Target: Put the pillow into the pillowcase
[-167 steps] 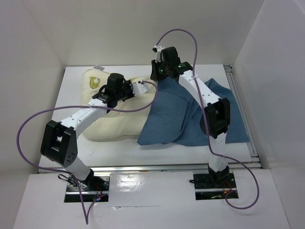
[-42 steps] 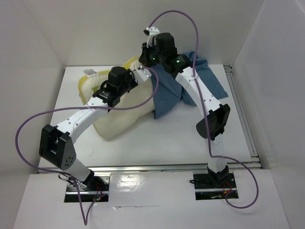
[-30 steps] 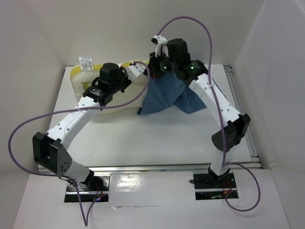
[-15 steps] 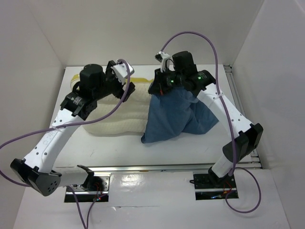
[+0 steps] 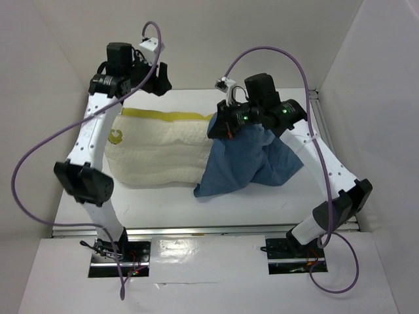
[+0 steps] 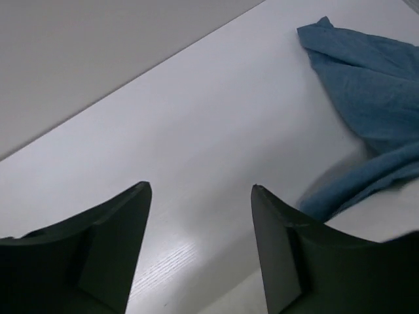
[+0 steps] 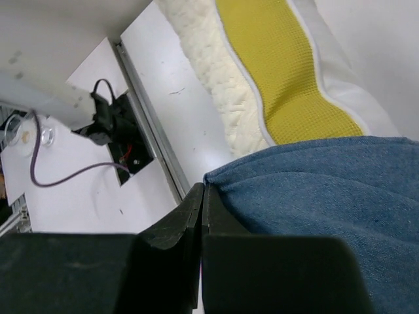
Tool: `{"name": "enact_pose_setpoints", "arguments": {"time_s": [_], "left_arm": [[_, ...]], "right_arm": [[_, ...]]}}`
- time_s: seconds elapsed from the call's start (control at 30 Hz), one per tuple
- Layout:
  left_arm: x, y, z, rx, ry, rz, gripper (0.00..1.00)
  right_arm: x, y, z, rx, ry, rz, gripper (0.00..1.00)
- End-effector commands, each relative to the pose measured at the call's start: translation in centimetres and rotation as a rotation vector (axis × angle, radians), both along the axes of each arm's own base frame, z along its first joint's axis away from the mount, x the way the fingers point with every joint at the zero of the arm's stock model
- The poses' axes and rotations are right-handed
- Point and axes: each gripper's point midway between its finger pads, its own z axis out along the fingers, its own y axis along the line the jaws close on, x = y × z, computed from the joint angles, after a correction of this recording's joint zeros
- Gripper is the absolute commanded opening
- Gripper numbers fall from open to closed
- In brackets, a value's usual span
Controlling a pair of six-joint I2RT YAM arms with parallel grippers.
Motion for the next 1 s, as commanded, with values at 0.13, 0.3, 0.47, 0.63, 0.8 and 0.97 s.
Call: {"name": "enact_pose_setpoints", "arguments": {"time_s": [0.13, 0.3, 0.47, 0.63, 0.8, 0.97], "left_arm": [[-2.7, -4.5, -3.6, -0.168, 0.315, -0.404, 0.22], [-7.3, -5.3, -5.6, -0.236, 0.463, -0.587, 0.0], [-10.6, -4.4, -5.5, -0.15, 0.395, -0.641, 0.0], [-12.9, -4.3, -4.9, -0.041, 0.307, -0.683, 0.0], [-15.1, -4.6, -3.1, -0.003, 0.243, -0.732, 0.0], [-18.1, -5.7, -3.2, 0.086, 0.229, -0.768, 0.0]], "right_arm": [[-4.4, -1.0, 0.5, -0.024, -0.048, 0.091, 0.0], [-3.0, -1.9, 0.7, -0.07, -0.107, 0.017, 0.0], [-1.7, -2.2, 1.2, -0.087, -0.172, -0.025, 0.0], [-4.9, -1.9, -0.2, -0.064, -0.072, 0.104, 0.0], [-6.2, -2.8, -2.2, -0.126, -0.022, 0.148, 0.23], [-4.7, -4.1, 1.3, -0.151, -0.2, 0.076, 0.58]]}}
